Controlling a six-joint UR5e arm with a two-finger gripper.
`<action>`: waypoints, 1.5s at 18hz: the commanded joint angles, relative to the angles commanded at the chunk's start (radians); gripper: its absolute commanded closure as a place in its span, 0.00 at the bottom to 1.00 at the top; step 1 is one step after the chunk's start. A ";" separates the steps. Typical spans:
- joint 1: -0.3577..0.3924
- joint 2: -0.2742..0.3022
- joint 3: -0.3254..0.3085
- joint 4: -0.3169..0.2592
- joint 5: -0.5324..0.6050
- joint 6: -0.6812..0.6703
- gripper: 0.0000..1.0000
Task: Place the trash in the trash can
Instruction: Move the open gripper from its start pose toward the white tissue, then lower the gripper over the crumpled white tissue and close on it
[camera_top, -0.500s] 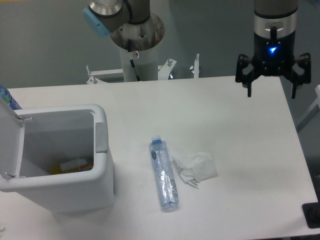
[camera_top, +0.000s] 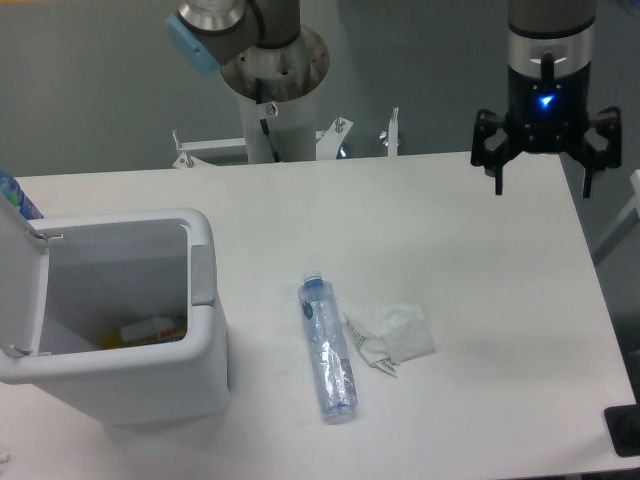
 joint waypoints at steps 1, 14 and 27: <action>0.002 -0.002 -0.005 0.002 0.000 0.000 0.00; 0.003 -0.026 -0.136 0.130 -0.002 -0.156 0.00; -0.034 -0.176 -0.230 0.302 -0.041 0.047 0.00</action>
